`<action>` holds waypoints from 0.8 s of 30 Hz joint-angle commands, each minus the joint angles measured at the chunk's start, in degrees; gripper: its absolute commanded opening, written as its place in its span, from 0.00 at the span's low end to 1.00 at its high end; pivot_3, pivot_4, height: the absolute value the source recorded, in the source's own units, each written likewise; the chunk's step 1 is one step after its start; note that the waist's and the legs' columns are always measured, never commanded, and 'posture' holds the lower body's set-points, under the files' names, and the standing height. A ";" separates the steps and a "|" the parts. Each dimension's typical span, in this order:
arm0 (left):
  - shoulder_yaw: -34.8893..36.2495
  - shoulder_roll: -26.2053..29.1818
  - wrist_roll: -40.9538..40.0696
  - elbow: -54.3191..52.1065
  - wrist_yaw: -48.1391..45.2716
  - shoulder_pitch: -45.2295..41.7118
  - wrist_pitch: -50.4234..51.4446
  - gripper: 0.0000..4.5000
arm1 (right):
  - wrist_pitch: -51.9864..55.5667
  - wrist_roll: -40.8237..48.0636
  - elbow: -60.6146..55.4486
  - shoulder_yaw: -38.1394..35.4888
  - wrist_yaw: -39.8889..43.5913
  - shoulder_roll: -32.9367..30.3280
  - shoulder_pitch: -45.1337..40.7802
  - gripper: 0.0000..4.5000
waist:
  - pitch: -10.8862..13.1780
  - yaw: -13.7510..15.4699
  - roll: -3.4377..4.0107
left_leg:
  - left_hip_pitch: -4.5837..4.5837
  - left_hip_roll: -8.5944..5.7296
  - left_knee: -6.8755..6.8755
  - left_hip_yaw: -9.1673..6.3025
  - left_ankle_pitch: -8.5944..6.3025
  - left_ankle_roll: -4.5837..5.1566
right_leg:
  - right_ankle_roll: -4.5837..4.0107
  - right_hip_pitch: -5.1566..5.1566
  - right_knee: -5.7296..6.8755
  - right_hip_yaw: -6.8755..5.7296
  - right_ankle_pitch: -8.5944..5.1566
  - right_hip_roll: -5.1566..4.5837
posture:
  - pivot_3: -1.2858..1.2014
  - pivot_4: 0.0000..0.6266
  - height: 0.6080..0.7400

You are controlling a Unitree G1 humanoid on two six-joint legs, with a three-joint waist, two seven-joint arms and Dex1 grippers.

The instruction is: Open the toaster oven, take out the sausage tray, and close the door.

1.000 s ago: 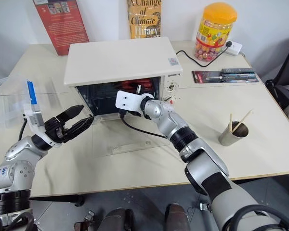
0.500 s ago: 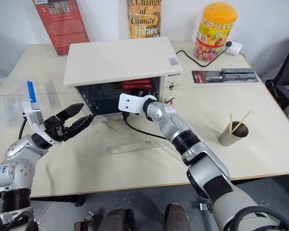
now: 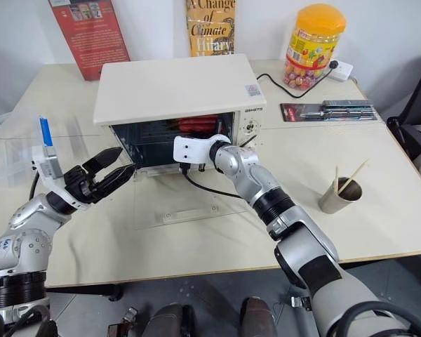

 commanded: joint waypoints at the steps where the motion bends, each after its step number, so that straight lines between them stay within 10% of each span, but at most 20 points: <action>1: 0.96 0.48 -1.65 -1.21 -0.13 -1.40 0.01 1.00 | 0.92 0.67 -4.08 -1.46 -0.19 0.18 1.54 0.02 | 0.00 0.04 0.00 | 0.00 0.00 -0.01 -0.01 0.00 0.00 | 0.00 0.00 0.00 0.00 0.00 0.00 | 0.52 0.24 1.00; 24: -0.50 0.03 0.04 3.41 -1.38 -6.01 -1.53 1.00 | 8.49 -4.09 -30.06 -0.59 7.44 -2.21 14.55 0.00 | 0.00 0.05 0.00 | -0.01 -0.01 -0.15 -0.02 0.00 -0.01 | 0.00 -0.02 -0.09 -0.09 0.00 0.00 | 0.52 0.24 1.00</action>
